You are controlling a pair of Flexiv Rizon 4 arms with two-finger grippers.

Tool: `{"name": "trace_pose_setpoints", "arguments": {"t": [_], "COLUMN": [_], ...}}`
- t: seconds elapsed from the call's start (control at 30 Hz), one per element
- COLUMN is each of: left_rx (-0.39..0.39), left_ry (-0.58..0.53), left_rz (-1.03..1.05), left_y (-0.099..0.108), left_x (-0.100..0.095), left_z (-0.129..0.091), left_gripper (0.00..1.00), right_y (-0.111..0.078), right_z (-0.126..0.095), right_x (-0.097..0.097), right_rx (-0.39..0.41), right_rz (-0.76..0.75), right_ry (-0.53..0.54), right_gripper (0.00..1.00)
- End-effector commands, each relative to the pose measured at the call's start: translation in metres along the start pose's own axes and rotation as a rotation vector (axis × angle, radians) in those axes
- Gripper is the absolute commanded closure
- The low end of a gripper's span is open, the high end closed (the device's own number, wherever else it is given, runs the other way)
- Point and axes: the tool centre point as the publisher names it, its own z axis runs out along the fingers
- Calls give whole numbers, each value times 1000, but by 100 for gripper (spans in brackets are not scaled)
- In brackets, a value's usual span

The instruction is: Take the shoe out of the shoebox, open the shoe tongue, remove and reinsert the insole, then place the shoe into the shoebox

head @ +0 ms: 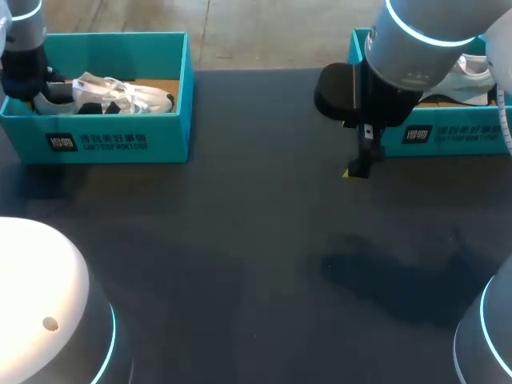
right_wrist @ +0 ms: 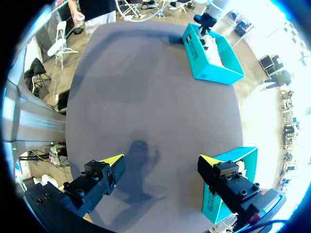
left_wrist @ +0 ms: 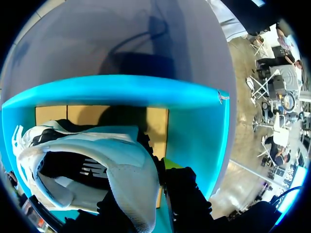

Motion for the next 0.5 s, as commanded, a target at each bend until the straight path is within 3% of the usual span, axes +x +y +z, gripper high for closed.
{"name": "trace_pose_setpoints", "arguments": {"t": [0.03,0.5], "left_rx": [1,26], "left_ry": [0,15], "left_rz": [-1,5], "left_y": [-3,-9], "left_x": [1,-2], "left_z": [1,13], "left_gripper": [100,100], "right_y": [1,1], "right_z": [2,2], "right_x": [-1,-1], "right_rx": [1,1], "right_rz": [0,0], "right_ry": [2,2], "right_gripper": [0,0]}}
